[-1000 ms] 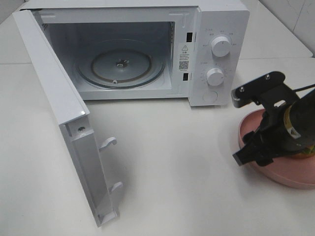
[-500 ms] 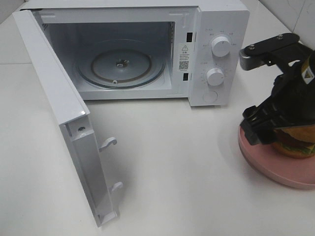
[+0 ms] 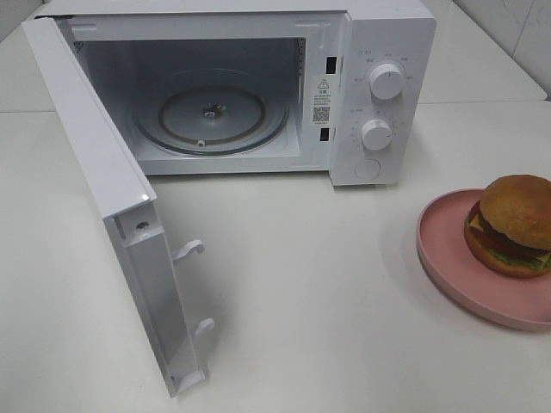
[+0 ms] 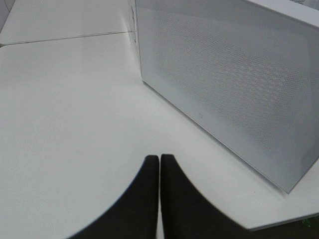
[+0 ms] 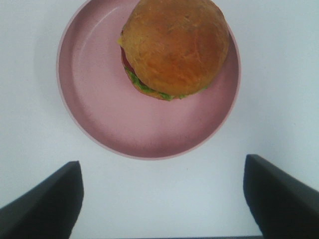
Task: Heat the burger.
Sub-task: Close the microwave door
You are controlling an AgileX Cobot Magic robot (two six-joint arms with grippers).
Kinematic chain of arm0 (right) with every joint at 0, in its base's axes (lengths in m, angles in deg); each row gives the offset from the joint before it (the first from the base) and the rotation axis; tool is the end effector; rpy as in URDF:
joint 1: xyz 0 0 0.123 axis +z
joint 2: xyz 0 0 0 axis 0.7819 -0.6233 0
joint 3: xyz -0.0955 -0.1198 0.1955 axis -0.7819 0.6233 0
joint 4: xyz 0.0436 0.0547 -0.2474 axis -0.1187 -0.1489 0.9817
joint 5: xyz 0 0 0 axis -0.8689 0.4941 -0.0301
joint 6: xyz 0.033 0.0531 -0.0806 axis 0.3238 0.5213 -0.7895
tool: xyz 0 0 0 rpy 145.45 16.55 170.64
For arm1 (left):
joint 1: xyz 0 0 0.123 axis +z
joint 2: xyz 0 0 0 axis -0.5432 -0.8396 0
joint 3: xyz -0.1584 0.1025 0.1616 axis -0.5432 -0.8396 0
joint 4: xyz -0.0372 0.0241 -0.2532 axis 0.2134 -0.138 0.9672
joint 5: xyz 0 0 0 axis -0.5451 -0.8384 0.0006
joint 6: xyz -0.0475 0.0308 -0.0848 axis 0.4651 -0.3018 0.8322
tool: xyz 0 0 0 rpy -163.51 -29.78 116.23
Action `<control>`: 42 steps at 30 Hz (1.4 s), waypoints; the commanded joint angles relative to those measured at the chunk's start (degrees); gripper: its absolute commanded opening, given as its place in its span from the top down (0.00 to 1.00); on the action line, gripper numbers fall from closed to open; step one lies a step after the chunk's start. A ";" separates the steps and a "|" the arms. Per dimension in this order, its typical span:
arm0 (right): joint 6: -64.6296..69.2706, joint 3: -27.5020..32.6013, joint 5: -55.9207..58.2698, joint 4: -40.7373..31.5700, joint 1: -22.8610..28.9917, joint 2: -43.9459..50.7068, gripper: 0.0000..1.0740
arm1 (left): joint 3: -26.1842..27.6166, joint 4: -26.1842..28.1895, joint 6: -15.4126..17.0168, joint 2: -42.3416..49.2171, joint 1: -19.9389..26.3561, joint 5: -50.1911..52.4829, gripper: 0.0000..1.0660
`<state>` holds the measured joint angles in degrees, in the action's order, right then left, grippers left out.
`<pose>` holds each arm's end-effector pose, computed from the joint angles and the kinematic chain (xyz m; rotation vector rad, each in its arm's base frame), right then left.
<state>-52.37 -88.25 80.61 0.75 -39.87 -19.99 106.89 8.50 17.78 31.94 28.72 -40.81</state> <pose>0.2211 0.0309 0.2416 -0.0662 2.6704 -0.0833 0.0447 -0.0161 0.2783 0.2287 1.9992 -0.1256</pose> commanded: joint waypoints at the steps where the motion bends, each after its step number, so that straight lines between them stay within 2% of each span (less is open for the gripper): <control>1: -1.15 -0.11 5.39 -1.09 -0.40 6.07 0.31 | -0.17 0.00 0.34 0.97 0.11 0.46 1.00; 7: -1.55 0.52 9.22 -2.64 -0.40 11.86 0.32 | -0.17 0.00 0.34 0.97 0.11 0.46 1.00; 11: -1.60 6.42 10.26 -2.98 -0.40 21.08 0.32 | -0.17 0.00 0.34 0.97 0.11 0.46 1.00; 13: -1.55 7.56 10.54 -3.04 -0.40 22.75 0.32 | -0.17 0.00 0.34 0.97 0.11 0.46 1.00; 14: -1.55 10.08 10.66 -3.38 -0.40 27.33 0.32 | -0.17 0.00 0.34 0.97 0.11 0.46 1.00; 16: -1.55 10.94 10.66 -3.55 -0.40 29.22 0.32 | -0.17 0.00 0.34 0.97 0.11 0.46 1.00; 18: -3.15 13.98 10.60 -3.95 -0.40 38.39 0.32 | -0.17 0.00 0.34 0.97 0.11 0.46 1.00; 21: -3.90 14.32 10.60 -3.95 -0.40 40.11 0.32 | -0.17 0.00 0.34 0.97 0.11 0.46 1.00; 23: -5.10 15.81 10.37 -4.07 -0.40 47.56 0.32 | -0.17 0.00 0.34 0.97 0.11 0.46 1.00; 26: -5.21 15.64 10.26 -4.30 -0.40 49.05 0.32 | -0.17 0.00 0.34 0.97 0.11 0.46 1.00; 28: -7.91 15.81 9.05 -6.13 -0.40 56.26 0.32 | -0.17 0.23 0.34 0.97 0.11 0.52 1.00; 33: -11.29 15.87 8.31 -8.77 -0.40 62.11 0.32 | 0.80 0.23 0.34 0.97 0.11 1.95 1.00; 34: -12.78 15.87 8.31 -9.85 -0.40 65.03 0.32 | 1.43 0.23 0.29 0.92 0.11 5.10 1.00; 35: -12.78 15.87 8.31 -9.85 -0.40 65.03 0.32 | 1.43 0.23 0.29 0.92 0.11 5.10 1.00; 37: -15.87 15.87 8.82 -11.69 -0.40 64.92 0.32 | 1.32 0.57 0.29 0.86 0.11 11.63 1.00; 42: -18.62 16.39 7.22 -13.98 -0.40 64.86 0.32 | 0.80 0.40 0.29 -1.66 0.11 16.79 1.00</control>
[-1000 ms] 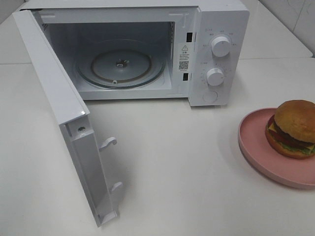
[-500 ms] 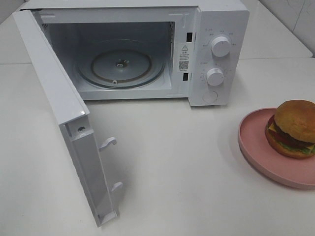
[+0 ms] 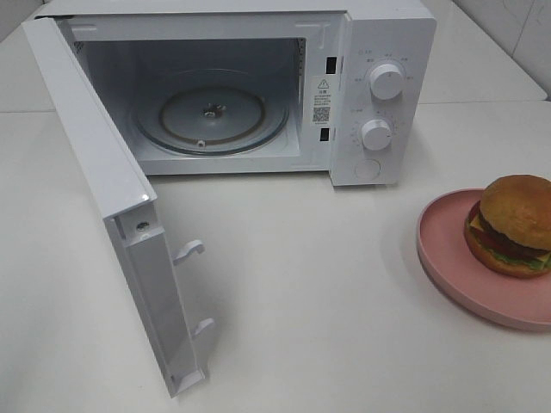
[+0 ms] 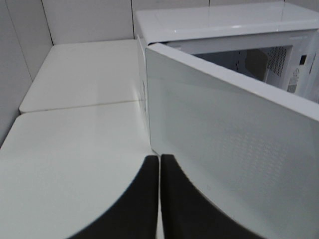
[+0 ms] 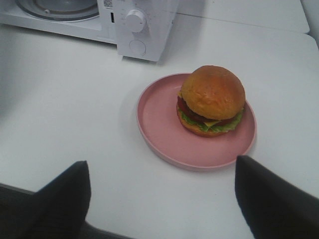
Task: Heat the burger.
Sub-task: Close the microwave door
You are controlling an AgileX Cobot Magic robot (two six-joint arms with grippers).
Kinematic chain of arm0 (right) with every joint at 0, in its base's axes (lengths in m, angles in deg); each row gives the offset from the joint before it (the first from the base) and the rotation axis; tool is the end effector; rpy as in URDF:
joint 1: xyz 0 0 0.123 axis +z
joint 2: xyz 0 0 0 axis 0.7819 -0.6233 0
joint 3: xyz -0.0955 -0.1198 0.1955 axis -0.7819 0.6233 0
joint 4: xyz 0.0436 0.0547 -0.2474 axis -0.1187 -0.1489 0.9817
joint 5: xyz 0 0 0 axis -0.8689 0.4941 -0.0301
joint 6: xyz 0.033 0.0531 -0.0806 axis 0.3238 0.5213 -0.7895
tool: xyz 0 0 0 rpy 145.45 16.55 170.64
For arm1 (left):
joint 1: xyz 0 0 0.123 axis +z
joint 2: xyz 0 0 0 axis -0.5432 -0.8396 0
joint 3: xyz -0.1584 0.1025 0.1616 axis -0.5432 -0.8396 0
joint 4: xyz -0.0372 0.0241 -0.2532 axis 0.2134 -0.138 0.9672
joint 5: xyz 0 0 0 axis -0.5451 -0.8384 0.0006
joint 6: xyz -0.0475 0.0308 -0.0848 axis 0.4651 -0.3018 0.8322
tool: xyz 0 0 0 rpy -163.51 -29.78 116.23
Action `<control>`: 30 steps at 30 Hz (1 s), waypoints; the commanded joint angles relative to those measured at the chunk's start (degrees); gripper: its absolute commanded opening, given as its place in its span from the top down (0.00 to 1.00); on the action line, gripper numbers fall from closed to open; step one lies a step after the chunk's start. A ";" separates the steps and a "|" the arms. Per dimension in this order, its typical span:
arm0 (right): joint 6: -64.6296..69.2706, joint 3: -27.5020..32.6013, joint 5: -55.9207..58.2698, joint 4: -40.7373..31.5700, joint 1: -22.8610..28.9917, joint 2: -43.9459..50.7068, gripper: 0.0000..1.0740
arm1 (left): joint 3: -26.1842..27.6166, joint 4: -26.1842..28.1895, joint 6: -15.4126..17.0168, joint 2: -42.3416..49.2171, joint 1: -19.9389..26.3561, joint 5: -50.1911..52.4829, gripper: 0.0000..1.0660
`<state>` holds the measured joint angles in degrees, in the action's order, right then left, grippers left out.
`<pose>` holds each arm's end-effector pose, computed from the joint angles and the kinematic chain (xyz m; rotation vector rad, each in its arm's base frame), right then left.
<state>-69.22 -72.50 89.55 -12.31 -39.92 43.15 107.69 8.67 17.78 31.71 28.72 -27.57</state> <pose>0.0371 0.0127 0.2864 -0.2801 2.0061 0.1490 0.0513 -0.0148 0.3044 0.1833 1.7626 -0.1151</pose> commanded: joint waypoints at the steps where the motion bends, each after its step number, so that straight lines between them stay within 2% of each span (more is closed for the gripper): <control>1: -1.78 0.63 -1.72 -0.92 -0.34 1.72 0.32 | 0.00 0.23 0.29 -1.43 0.11 3.55 1.00; 9: -1.72 2.46 -5.67 -1.43 -0.34 1.72 0.32 | -0.17 0.34 0.29 -11.97 0.11 6.88 1.00; 11: -1.55 2.46 -5.67 -1.43 -0.34 1.72 0.32 | -0.17 0.40 0.29 -17.13 0.11 10.77 1.00; 17: -1.43 2.46 -5.67 -1.32 -0.34 1.72 0.33 | -0.17 0.52 0.00 -24.92 0.11 17.99 1.00; 19: -1.43 2.46 -5.67 -1.32 -0.34 1.72 0.33 | -0.17 0.63 -1.03 -30.42 0.11 22.29 1.00; 20: -1.43 2.46 -5.67 -1.32 -0.34 1.72 0.33 | -0.17 0.63 -1.03 -30.42 0.11 22.29 1.00; 21: -1.43 2.46 -5.67 -1.32 -0.34 1.72 0.33 | -0.17 0.74 -2.52 -33.86 0.11 24.87 1.00; 25: -1.43 2.46 -5.67 -1.32 -0.34 1.72 0.34 | -0.17 1.03 -4.64 -39.25 0.00 29.62 1.00; 26: -1.43 2.46 -5.67 -1.32 -0.34 1.72 0.34 | -0.11 1.32 -5.73 -42.91 0.00 33.46 1.00; 30: -1.43 2.46 -5.67 -1.32 -0.34 1.72 0.34 | -0.11 2.35 -5.90 -47.73 0.00 38.85 1.00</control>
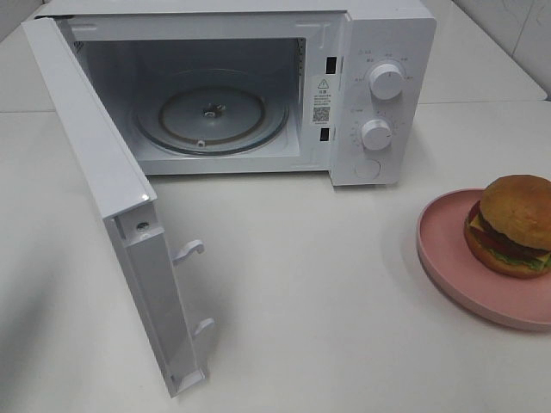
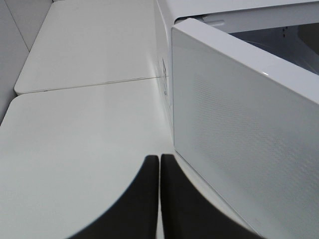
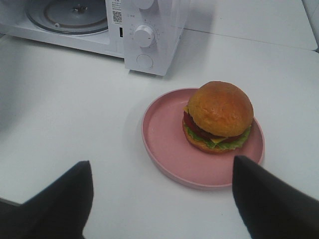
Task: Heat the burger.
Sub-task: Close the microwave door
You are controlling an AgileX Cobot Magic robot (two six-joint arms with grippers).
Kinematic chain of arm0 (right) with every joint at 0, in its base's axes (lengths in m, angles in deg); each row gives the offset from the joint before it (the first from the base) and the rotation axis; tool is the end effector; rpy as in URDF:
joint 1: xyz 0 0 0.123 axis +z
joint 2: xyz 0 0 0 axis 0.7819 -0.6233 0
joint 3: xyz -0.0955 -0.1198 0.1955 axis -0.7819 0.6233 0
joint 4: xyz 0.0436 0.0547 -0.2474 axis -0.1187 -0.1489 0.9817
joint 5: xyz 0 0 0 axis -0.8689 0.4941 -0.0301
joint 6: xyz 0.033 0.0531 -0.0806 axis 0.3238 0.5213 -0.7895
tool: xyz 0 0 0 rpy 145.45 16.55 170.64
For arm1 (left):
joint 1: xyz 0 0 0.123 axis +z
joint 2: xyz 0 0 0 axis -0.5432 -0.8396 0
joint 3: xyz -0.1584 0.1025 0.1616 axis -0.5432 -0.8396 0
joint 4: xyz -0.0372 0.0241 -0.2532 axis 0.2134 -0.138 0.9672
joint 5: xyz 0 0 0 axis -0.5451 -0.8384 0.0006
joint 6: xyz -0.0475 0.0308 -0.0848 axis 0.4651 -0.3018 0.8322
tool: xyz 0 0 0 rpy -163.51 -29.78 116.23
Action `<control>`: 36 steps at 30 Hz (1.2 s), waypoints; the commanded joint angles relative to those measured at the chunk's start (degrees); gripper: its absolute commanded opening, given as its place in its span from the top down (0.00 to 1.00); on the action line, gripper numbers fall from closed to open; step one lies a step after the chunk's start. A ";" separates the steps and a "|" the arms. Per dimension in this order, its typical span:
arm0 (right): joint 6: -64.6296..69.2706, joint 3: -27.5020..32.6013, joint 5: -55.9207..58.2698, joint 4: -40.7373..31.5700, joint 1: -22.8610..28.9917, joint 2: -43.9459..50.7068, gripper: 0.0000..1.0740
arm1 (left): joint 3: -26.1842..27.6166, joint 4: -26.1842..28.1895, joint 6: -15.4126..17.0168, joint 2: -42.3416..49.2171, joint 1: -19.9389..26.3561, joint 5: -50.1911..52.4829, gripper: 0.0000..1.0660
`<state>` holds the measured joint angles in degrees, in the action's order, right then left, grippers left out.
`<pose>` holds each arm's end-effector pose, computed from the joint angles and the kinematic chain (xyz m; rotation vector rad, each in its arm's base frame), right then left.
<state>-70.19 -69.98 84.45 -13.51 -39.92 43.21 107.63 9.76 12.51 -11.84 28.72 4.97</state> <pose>0.0456 0.0160 0.2821 -0.2864 1.9582 0.1647 0.1980 -0.0186 0.2619 0.1746 1.9594 -0.0366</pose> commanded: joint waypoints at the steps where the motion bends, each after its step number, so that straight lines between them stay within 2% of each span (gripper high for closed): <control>1: -0.40 -0.06 -0.57 -0.11 -0.34 1.66 0.34 | -0.06 1.32 -0.63 -7.22 -0.34 9.51 1.00; 6: -0.40 -0.06 -0.57 -0.11 -0.34 1.66 0.34 | -0.06 0.63 -0.86 -13.41 -2.69 15.18 1.00; 10: -0.40 -0.06 -0.57 -0.11 -0.34 1.66 0.34 | -0.06 -0.69 -3.72 -20.91 -7.33 22.63 1.00; 11: -0.40 -0.06 -0.57 -0.11 -0.34 1.66 0.34 | -0.06 -1.09 -3.78 -24.06 -8.65 26.01 1.00; 17: -0.40 -0.06 -0.57 -0.11 -0.34 1.66 0.34 | 0.00 -1.49 -3.67 -29.56 -10.43 31.34 1.00; 19: -0.40 -0.06 -0.57 -0.11 -0.34 1.66 0.34 | 0.00 -3.72 -3.21 -33.92 -12.38 35.18 1.00; 28: -0.40 -0.06 -0.57 -0.11 -0.34 1.66 0.34 | 0.97 -5.50 -3.21 -40.74 -15.64 40.85 1.00; 36: -0.40 -0.06 -0.57 -0.11 -0.34 1.66 0.34 | 5.39 -6.53 -2.92 -46.58 -17.13 41.37 1.00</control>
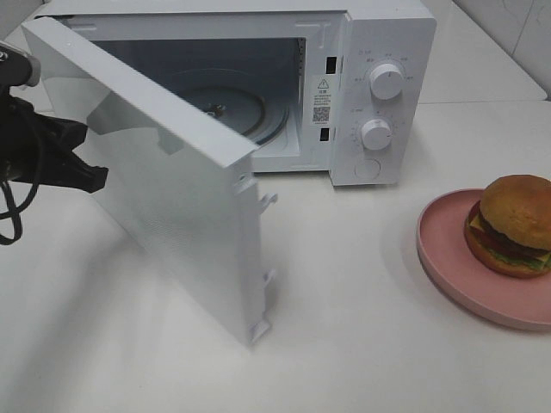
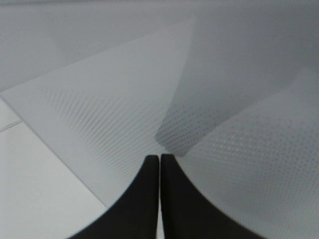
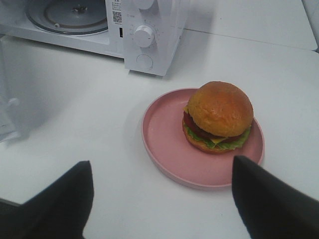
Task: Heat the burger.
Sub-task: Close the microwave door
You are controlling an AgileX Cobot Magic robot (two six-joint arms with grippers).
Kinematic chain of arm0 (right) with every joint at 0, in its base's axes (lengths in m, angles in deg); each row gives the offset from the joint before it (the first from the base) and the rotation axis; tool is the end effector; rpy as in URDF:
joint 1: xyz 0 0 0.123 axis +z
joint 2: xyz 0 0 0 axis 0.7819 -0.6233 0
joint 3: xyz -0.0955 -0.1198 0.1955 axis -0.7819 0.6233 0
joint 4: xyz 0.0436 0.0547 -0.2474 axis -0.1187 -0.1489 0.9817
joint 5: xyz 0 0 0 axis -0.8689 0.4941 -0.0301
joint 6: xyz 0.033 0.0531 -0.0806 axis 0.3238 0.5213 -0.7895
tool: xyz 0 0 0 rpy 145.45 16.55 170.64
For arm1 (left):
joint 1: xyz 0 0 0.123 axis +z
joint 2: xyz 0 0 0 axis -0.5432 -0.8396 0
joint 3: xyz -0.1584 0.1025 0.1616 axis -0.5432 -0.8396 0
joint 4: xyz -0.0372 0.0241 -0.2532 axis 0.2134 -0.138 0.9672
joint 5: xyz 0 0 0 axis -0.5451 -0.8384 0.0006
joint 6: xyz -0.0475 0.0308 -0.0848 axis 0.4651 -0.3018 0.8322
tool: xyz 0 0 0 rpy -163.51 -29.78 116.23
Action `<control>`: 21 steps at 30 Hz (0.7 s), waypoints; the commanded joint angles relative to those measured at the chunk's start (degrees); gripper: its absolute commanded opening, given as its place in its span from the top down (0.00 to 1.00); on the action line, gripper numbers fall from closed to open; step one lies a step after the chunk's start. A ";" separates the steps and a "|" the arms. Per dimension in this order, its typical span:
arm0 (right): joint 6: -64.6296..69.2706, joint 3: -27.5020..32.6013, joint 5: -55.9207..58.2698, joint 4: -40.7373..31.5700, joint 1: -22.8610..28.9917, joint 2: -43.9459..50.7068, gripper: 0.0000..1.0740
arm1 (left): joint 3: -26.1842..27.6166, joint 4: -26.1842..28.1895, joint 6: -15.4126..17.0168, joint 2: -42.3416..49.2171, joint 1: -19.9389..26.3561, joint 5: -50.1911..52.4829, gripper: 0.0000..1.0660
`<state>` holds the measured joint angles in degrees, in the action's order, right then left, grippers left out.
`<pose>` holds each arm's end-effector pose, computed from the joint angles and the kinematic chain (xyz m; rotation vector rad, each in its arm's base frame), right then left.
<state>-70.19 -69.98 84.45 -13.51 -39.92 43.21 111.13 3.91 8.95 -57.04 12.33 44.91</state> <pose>0.0456 0.0160 0.2821 -0.2864 1.9582 0.1647 0.2862 -0.1042 0.1421 0.5768 1.9174 -0.0451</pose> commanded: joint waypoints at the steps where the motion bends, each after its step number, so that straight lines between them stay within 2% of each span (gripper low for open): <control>1: -0.34 -0.06 -0.57 -0.06 -0.34 1.66 0.34 | 2.58 -0.69 0.63 -2.06 -0.97 1.43 1.00; 14: -0.29 -0.06 -0.57 -0.11 -0.34 1.66 0.34 | 12.95 -1.03 0.80 -10.77 -6.13 1.38 1.00; 16: -0.29 -0.06 -0.57 -0.11 -0.34 1.66 0.34 | 16.21 -1.03 0.80 -13.06 -7.33 1.49 1.00; 19: -0.29 -0.06 -0.57 -0.11 -0.34 1.66 0.34 | 18.16 -0.86 0.80 -14.67 -8.14 1.15 1.00; 21: -0.29 -0.06 -0.57 -0.11 -0.34 1.66 0.34 | 21.49 -0.86 1.83 -16.62 -9.17 -0.57 1.00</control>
<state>-70.19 -69.98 84.45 -13.51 -39.92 43.21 129.58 2.54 9.47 -72.17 4.14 44.73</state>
